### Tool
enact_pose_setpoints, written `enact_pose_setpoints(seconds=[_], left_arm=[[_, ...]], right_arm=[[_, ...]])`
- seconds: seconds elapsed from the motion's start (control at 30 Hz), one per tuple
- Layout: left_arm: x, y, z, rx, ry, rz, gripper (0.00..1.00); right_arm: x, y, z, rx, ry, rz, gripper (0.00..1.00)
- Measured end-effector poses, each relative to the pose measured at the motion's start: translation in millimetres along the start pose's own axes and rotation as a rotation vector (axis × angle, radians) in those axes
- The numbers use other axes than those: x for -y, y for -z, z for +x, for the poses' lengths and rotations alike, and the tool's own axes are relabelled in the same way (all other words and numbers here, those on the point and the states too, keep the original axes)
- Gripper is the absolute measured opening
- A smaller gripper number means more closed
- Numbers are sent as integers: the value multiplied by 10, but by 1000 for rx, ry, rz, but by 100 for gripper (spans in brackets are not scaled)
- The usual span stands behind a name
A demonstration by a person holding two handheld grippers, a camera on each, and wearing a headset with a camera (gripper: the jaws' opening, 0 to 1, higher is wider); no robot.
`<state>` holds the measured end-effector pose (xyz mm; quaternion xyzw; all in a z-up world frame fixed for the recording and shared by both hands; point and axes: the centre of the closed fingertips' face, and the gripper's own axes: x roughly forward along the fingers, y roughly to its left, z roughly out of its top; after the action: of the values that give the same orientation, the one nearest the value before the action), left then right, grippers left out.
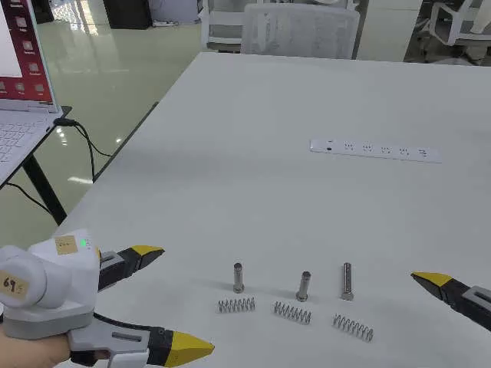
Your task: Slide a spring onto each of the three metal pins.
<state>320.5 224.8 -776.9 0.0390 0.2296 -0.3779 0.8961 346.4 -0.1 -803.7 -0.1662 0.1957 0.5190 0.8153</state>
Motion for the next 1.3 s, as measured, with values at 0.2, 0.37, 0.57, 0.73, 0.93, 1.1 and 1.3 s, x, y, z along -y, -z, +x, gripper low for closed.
enact_pose_setpoints(seconds=[0.2,0.37,0.57,0.73,0.93,1.1,1.3], left_arm=[[11,2,-13,2,-3,-1,97],[24,5,-22,2,-4,-1,97],[30,-6,-26,3,-6,-3,96],[31,-13,-27,4,-6,-2,97],[24,-16,-27,3,-8,-4,97],[16,-22,-19,3,-9,-5,97],[35,-29,3,2,-1,-2,97]], right_arm=[[25,-6,-16,3,8,1,93],[22,-12,-19,6,9,0,93],[29,-31,-14,11,13,2,93],[31,-44,-9,13,13,6,93],[43,-46,-7,11,11,2,93],[54,-56,-12,11,13,3,93],[45,-45,-12,9,9,3,92]])
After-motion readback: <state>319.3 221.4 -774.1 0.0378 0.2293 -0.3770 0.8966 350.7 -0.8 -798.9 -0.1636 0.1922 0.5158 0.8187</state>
